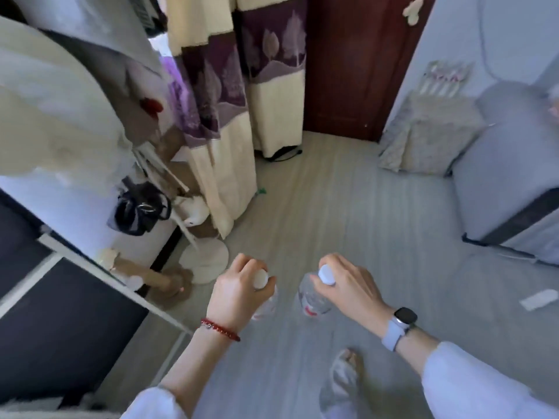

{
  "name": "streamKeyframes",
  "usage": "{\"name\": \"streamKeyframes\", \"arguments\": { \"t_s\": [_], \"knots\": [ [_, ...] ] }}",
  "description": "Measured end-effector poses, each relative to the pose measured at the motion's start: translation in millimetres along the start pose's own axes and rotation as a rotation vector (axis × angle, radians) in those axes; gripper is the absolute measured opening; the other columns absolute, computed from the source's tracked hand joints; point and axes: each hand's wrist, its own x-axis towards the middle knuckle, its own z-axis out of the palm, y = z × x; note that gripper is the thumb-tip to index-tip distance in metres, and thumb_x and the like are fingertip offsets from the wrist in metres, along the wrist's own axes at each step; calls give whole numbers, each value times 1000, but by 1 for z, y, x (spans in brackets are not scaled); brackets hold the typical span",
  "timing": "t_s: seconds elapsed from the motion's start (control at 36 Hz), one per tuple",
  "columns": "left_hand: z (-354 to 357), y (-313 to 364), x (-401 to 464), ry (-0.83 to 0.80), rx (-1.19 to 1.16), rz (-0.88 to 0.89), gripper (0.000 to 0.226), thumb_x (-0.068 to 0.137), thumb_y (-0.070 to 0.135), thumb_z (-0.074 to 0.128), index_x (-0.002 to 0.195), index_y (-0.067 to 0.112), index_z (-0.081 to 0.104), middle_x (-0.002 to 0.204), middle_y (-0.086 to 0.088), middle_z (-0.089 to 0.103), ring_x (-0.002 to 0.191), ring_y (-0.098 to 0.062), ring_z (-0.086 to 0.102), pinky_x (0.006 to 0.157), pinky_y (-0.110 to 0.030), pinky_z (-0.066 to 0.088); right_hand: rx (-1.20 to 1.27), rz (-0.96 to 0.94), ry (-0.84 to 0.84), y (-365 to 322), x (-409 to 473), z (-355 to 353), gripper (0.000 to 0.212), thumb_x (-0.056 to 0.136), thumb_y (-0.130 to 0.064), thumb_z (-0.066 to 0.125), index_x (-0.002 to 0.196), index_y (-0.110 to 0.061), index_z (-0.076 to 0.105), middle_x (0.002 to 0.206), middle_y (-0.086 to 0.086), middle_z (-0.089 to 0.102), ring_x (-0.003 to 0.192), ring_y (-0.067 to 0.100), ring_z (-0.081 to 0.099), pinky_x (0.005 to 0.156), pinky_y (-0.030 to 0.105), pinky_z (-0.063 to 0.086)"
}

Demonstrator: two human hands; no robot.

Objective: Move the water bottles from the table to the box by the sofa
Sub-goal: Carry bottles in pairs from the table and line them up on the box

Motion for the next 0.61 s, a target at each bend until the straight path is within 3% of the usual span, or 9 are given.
{"name": "streamKeyframes", "arguments": {
  "t_s": [0.17, 0.25, 0.36, 0.47, 0.61],
  "knots": [
    [114, 37, 129, -164, 8, 105, 30, 68, 44, 51, 70, 15, 59, 71, -2, 57, 52, -25, 59, 45, -23, 47, -19, 102, -35, 114, 101, -37, 29, 81, -39, 61, 93, -13, 57, 101, 10, 60, 91, 38, 59, 73, 38, 45],
    [165, 63, 193, -210, -37, 68, 31, 67, 44, 51, 71, 15, 61, 70, 0, 56, 53, -20, 57, 53, -16, 39, -37, 127, -140, 175, 154, -61, 28, 83, -38, 58, 98, -14, 56, 106, 10, 53, 89, 40, 57, 74, 39, 45],
    [218, 92, 272, -234, -97, 27, 33, 66, 46, 52, 74, 16, 62, 75, -1, 58, 59, -17, 57, 60, -17, 39, -35, 159, -204, 239, 220, -94, 24, 84, -34, 54, 98, -15, 55, 107, 9, 47, 88, 39, 58, 76, 40, 46],
    [262, 124, 365, -212, -156, 35, 30, 67, 43, 53, 77, 16, 62, 78, -1, 59, 77, -14, 51, 65, -14, 38, -51, 212, -182, 295, 294, -128, 18, 86, -27, 50, 99, -14, 52, 108, 10, 43, 83, 40, 56, 70, 38, 45],
    [316, 151, 487, -248, -127, 161, 27, 70, 42, 53, 80, 19, 62, 80, 1, 60, 68, -13, 57, 58, -22, 50, -96, 253, -129, 364, 389, -160, 18, 86, -20, 47, 100, -10, 53, 108, 11, 43, 82, 39, 55, 67, 37, 42]
  ]
}}
